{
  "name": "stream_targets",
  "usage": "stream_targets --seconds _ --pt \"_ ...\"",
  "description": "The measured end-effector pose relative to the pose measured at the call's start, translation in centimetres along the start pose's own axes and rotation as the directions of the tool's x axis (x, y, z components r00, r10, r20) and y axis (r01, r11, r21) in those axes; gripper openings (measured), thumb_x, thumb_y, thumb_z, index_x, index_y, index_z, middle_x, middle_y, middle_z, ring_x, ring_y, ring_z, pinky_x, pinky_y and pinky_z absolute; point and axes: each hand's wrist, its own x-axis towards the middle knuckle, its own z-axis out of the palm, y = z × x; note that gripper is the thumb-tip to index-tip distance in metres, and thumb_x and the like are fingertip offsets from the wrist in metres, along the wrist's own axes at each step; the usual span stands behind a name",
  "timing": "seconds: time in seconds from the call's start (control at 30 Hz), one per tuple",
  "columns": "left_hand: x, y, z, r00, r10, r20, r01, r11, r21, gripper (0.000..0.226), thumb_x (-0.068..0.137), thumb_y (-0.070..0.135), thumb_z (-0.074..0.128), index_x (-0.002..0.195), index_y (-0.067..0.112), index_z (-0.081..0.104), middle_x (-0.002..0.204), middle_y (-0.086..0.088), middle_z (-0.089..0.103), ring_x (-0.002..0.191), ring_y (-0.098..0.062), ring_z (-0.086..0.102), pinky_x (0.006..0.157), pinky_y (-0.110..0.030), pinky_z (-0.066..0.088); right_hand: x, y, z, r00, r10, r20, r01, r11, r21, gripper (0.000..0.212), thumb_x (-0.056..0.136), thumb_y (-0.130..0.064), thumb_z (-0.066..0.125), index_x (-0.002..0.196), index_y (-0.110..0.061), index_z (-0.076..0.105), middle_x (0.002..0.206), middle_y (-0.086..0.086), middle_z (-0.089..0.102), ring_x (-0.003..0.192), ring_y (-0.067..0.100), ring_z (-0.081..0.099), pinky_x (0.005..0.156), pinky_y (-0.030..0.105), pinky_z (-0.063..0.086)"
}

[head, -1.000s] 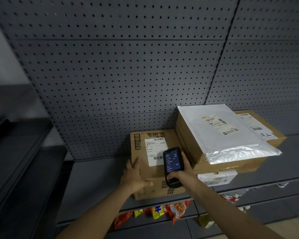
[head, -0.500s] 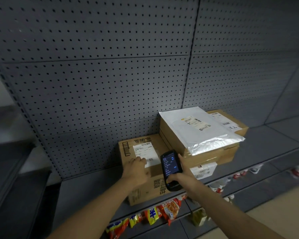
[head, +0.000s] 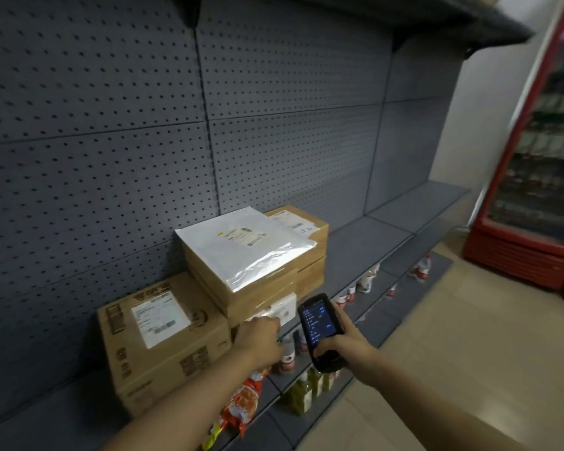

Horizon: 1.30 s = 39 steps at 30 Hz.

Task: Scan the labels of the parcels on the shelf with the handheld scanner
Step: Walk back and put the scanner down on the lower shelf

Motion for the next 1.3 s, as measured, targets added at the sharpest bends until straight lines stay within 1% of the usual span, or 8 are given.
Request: stream_targets --seconds 0.2,0.33,0.47,0.53,0.67,0.87,1.07,1.3 --pt "5.2 11.4 0.8 0.99 0.121 0.066 -0.119 0.992 -0.034 0.029 0.086 0.038 0.054 0.103 0.017 0.062 0.11 -0.006 0.065 0.101 -0.027 0.062 0.079 -0.03 0.048 -3.2 0.8 -11.2 0.982 0.021 -0.189 0.002 0.993 0.12 0.094 0.058 0.002 0.071 0.135 -0.04 0.037 0.116 0.008 0.059 0.101 0.028 0.06 0.068 0.034 0.054" --pt "8.9 18.5 1.3 0.97 0.24 0.026 -0.24 0.971 -0.014 0.029 0.086 0.04 0.055 0.097 0.013 0.06 0.102 -0.007 0.065 0.097 -0.027 0.063 0.075 -0.033 0.049 -4.4 1.7 -18.4 0.95 0.033 -0.31 0.027 0.982 0.187 0.096 0.05 -0.004 0.073 0.135 -0.039 0.044 0.117 0.014 0.063 0.103 0.036 0.062 0.068 0.037 0.055" --pt "12.4 24.0 1.4 0.947 0.321 0.016 -0.321 0.947 0.023 0.038 0.087 0.042 0.053 0.112 0.013 0.059 0.114 -0.006 0.063 0.105 -0.027 0.06 0.085 -0.035 0.05 -4.7 1.7 -24.7 0.914 0.059 -0.402 0.063 0.956 0.285 0.09 0.053 0.0 0.071 0.131 -0.038 0.046 0.117 0.022 0.063 0.107 0.047 0.062 0.074 0.045 0.056" --pt "14.6 26.4 1.4 0.935 0.354 0.021 -0.355 0.934 0.038 0.037 0.088 0.042 0.053 0.111 0.013 0.057 0.112 -0.007 0.063 0.104 -0.028 0.061 0.083 -0.036 0.051 -4.1 1.7 -27.7 0.9 0.054 -0.433 0.092 0.947 0.309 0.092 0.053 0.001 0.071 0.133 -0.036 0.046 0.118 0.024 0.063 0.108 0.048 0.062 0.075 0.047 0.056" --pt "19.5 30.5 1.2 0.918 0.397 0.015 -0.397 0.917 0.036 0.032 0.09 0.036 0.051 0.108 0.01 0.056 0.111 -0.01 0.063 0.103 -0.032 0.061 0.082 -0.036 0.048 -1.8 1.5 -32.6 0.874 0.058 -0.482 0.127 0.931 0.343 0.095 0.053 0.003 0.071 0.136 -0.035 0.045 0.118 0.024 0.064 0.107 0.049 0.063 0.079 0.053 0.056" --pt "29.2 34.5 2.1 0.894 0.447 0.041 -0.446 0.895 -0.014 0.032 0.088 0.038 0.055 0.109 0.015 0.058 0.114 -0.005 0.064 0.105 -0.027 0.06 0.083 -0.031 0.045 2.5 0.3 -38.8 0.853 0.071 -0.517 0.154 0.912 0.38 0.088 0.061 0.009 0.067 0.133 -0.034 0.046 0.116 0.025 0.061 0.103 0.049 0.065 0.081 0.053 0.055" --pt "38.2 39.3 2.0 0.865 0.499 0.057 -0.496 0.867 -0.053 0.029 0.087 0.038 0.057 0.107 0.018 0.06 0.111 0.0 0.065 0.099 -0.022 0.062 0.076 -0.029 0.044 6.5 -0.9 -45.5 0.816 0.088 -0.572 0.203 0.882 0.426 0.089 0.056 0.008 0.068 0.134 -0.031 0.046 0.117 0.026 0.062 0.092 0.043 0.069 0.065 0.042 0.057" --pt "47.5 46.4 3.9 0.827 0.557 0.071 -0.551 0.829 -0.092 0.028 0.088 0.037 0.053 0.108 0.018 0.06 0.109 0.001 0.065 0.097 -0.021 0.062 0.078 -0.03 0.047 11.3 -1.4 -54.9 0.785 0.116 -0.608 0.239 0.85 0.47 0.087 0.055 0.008 0.066 0.132 -0.027 0.047 0.11 0.025 0.064 0.089 0.042 0.069 0.075 0.047 0.057"
